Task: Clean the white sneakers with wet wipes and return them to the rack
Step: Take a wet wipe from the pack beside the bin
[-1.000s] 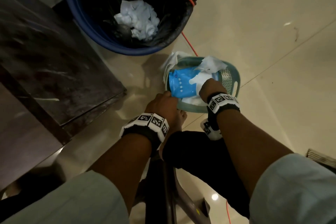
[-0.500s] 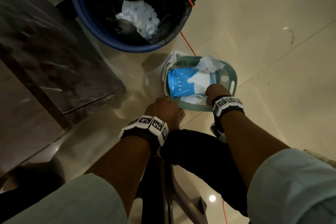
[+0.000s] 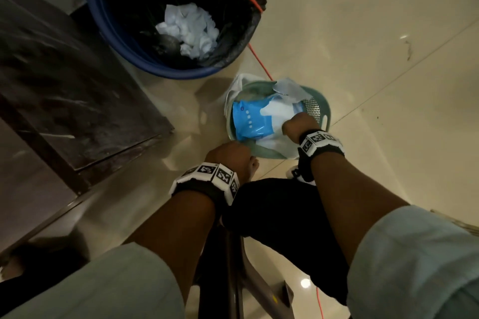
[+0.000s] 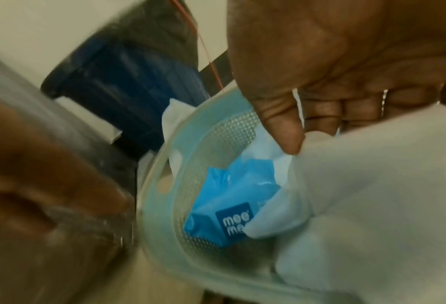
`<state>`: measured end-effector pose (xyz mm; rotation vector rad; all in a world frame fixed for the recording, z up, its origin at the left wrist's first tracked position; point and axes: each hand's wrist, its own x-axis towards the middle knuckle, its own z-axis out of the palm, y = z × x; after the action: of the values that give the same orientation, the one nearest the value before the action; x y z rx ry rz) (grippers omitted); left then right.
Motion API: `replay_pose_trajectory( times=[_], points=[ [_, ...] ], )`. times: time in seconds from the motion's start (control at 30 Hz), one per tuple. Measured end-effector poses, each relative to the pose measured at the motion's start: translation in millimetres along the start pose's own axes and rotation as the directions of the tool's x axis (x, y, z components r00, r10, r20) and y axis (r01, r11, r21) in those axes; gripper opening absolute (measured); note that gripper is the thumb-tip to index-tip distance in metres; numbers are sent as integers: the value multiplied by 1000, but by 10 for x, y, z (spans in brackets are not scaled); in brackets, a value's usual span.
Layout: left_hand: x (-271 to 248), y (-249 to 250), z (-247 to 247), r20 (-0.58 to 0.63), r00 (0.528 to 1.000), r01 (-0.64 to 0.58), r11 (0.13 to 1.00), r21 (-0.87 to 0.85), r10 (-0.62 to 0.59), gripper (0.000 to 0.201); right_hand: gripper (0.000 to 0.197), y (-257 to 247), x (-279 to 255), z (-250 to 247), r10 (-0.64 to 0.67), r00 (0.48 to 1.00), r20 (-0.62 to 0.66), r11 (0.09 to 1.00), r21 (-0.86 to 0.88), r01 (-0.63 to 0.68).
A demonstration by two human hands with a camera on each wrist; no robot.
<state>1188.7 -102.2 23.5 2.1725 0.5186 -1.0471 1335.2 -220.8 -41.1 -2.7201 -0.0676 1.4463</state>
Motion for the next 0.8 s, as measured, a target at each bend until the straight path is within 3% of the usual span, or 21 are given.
replay_pose_trajectory(
  times=[0.1, 0.17, 0.3, 0.43, 0.5, 0.57, 0.6, 0.7, 0.8],
  points=[
    [42, 93, 10, -39, 999, 17, 1000, 21, -16, 23, 27, -111, -152, -133, 1, 1000, -20, 956, 294, 5],
    [-20, 151, 12, -53, 999, 10, 999, 40, -8, 18, 23, -150, -305, -204, -15, 999, -37, 891, 453, 30],
    [-177, 213, -39, -112, 993, -21, 999, 31, 24, 19, 23, -257, -622, -420, -37, 999, 37, 775, 632, 5],
    [-399, 226, -180, -142, 989, -33, 999, -25, 29, 21, 41, -387, -886, -580, -56, 997, 58, 701, 713, -2],
    [-536, 195, -273, -157, 988, -15, 997, -69, 4, 27, 15, -472, -1022, -638, -46, 997, 61, 609, 793, -21],
    [-715, 156, -377, -185, 983, -9, 992, -127, -15, 33, 40, -575, -1287, -695, -61, 996, 69, 548, 836, -25],
    [-813, 135, -431, -221, 975, -22, 987, -158, -14, 34, 43, -637, -1401, -699, -94, 994, 57, 515, 857, -1],
    [-1142, 93, -588, -322, 946, -49, 972, -229, -28, 35, 23, -848, -1811, -701, -150, 988, 42, 443, 896, 29],
    [-1523, 21, -724, -425, 902, -49, 962, -268, -72, 34, 23, -1044, -2199, -607, -208, 978, 15, 402, 913, 71]
  ],
)
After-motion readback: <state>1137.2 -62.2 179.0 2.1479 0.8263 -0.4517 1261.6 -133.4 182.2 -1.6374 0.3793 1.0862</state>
